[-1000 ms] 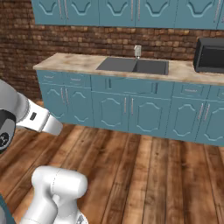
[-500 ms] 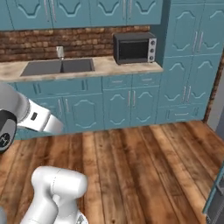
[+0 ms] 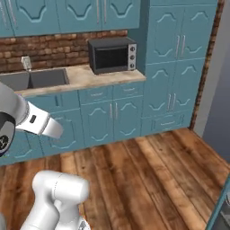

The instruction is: Retrieve the sausage and cheese from the fridge and place them on the cutting board on the counter.

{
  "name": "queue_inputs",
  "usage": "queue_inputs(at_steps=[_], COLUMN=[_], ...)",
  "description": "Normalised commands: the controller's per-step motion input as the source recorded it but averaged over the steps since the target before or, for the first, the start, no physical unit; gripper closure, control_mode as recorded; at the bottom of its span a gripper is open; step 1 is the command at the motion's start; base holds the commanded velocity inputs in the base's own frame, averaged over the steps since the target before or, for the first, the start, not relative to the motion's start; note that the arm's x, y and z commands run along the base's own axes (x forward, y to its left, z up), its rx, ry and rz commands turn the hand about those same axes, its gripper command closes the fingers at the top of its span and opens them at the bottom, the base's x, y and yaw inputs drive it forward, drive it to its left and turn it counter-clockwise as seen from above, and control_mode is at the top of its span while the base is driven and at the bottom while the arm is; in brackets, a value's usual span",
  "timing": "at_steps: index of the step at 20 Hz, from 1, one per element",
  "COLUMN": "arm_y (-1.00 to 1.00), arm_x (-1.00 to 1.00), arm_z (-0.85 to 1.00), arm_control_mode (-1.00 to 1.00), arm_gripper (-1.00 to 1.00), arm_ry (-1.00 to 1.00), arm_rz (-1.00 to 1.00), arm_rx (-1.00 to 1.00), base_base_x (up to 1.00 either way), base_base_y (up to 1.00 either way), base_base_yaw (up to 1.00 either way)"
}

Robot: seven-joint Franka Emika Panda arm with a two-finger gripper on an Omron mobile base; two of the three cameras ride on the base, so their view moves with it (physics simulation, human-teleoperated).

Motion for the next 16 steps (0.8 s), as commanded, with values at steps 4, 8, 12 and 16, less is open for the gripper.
queue_inputs(at_steps=[4, 8, 12, 16], arm_y=[0.0, 0.0, 0.0, 0.0], arm_x=[0.0, 0.0, 0.0, 0.0], arm_z=[0.0, 0.0, 0.0, 0.0], arm_control_mode=[1.0, 1.0, 1.0, 1.0], arm_gripper=[-1.0, -1.0, -1.0, -1.0], arm_ry=[0.0, 0.0, 0.0, 0.0], arm_rz=[0.0, 0.0, 0.0, 0.0], arm_rx=[0.0, 0.0, 0.0, 0.0], base_base_x=[0.0, 0.0, 0.17, 0.63], base_base_y=[-0.28, -0.18, -0.13, -0.07], base_base_yaw=[-0.88, -0.92, -0.8, -0.58])
